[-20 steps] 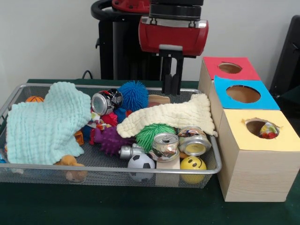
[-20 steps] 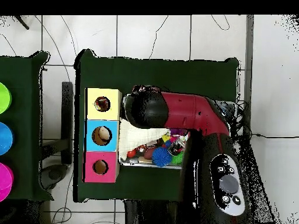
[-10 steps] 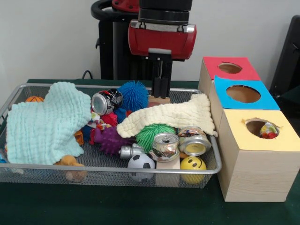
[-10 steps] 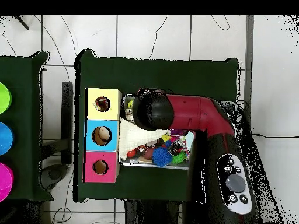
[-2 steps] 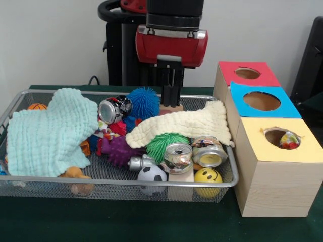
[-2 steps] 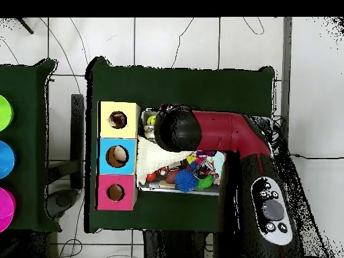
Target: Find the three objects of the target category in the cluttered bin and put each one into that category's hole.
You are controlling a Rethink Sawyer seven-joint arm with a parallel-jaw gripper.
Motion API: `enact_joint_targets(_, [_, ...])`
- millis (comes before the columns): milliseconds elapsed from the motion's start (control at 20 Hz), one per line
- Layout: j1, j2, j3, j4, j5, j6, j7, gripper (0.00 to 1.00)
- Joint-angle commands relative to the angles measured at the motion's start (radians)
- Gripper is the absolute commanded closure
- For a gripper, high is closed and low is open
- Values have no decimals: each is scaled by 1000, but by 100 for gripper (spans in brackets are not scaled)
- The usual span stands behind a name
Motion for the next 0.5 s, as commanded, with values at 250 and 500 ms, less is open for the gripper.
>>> enact_joint_targets(250, [-32, 21, 98, 91, -52, -20, -79, 0])
enact_joint_targets(500, [-44, 21, 110, 90, -55, -15, -94, 0])
